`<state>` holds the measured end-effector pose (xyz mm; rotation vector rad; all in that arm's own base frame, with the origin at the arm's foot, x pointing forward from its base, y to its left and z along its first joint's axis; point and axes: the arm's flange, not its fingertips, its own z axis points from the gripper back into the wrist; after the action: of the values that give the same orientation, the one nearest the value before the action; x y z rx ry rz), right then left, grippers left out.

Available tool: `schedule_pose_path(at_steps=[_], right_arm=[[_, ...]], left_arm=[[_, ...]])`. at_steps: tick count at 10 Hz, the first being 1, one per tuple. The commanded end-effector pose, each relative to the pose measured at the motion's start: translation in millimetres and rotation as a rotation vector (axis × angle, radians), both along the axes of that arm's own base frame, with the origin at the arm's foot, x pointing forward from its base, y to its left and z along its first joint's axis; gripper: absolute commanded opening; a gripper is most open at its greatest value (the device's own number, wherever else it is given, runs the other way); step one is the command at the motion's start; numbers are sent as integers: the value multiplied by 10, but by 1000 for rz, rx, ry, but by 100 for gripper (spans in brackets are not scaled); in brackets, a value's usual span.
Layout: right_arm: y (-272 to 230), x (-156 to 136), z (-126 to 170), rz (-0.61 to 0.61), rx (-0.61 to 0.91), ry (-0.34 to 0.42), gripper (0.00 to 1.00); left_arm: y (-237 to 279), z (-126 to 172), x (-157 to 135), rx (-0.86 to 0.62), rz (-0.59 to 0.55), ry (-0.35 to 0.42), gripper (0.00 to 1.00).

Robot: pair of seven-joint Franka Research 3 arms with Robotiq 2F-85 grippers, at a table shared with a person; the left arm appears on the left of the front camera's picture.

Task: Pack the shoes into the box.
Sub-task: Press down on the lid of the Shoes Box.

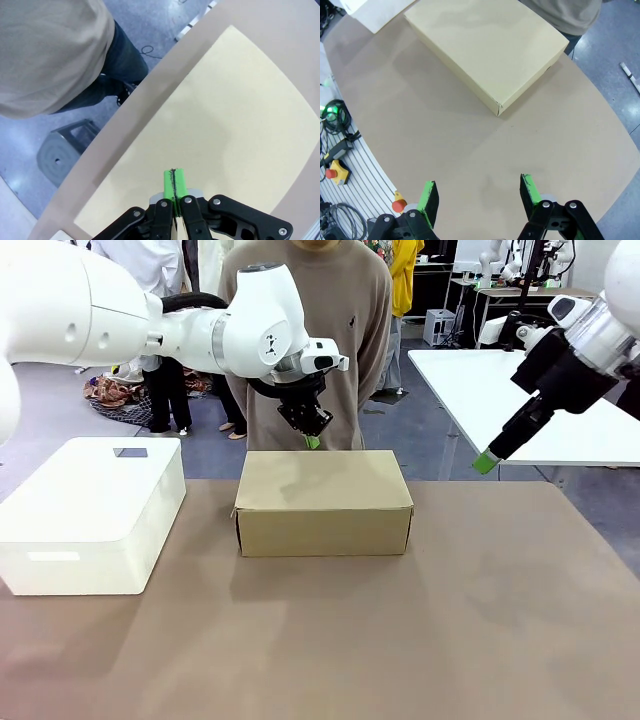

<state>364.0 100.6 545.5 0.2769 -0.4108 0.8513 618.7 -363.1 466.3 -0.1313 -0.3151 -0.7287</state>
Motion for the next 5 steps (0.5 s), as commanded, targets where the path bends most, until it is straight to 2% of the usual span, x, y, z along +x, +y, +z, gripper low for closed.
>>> schedule_pose_path(at_steps=[1,5], right_arm=[[1,0,5,-5,-10,-4,86],[1,0,5,-5,-10,-4,86]], left_arm=[[13,25,-6,-2,2,-9,0],[-2,18,4,-2,0,-3,0]])
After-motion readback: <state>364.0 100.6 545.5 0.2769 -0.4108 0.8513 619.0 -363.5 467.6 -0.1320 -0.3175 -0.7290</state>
